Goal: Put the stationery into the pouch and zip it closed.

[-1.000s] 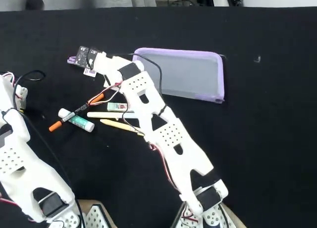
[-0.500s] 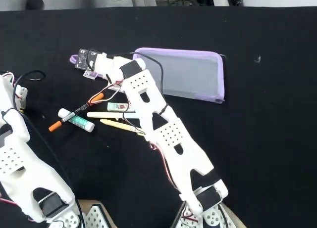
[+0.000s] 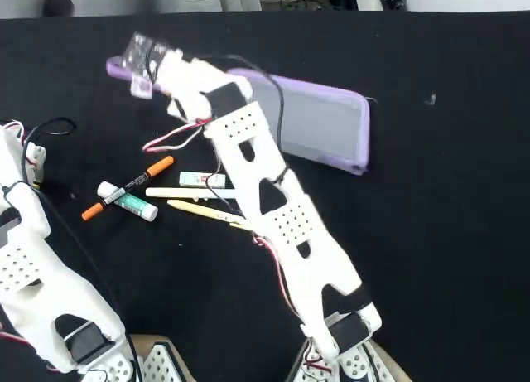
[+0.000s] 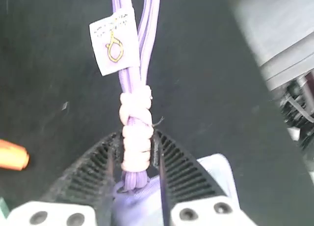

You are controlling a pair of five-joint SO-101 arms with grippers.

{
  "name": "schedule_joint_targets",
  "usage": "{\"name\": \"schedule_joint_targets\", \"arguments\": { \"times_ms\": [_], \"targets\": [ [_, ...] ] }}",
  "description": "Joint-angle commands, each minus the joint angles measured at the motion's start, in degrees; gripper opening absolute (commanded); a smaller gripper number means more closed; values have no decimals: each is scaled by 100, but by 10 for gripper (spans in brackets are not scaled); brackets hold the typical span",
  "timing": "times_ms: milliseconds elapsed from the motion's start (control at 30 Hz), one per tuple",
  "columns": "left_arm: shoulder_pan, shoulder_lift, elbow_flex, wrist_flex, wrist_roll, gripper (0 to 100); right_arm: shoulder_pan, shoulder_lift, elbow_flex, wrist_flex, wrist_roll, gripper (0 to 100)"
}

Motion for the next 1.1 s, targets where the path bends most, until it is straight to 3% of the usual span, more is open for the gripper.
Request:
{"name": "schedule_joint_targets", "arguments": {
  "times_ms": [0,533,667,1067],
  "targets": [
    [-233,193,-180,-70,53,30,62,-1112,-295,229,-360,11],
    [-4,176,-321,-18,26,30,193,-2853,-295,642,-1582,11],
    [312,158,-505,9,26,30,220,-2914,-295,686,-1662,11],
    [1640,185,-3556,3279,44,30,220,-2914,-295,695,-1635,11]
  ]
}}
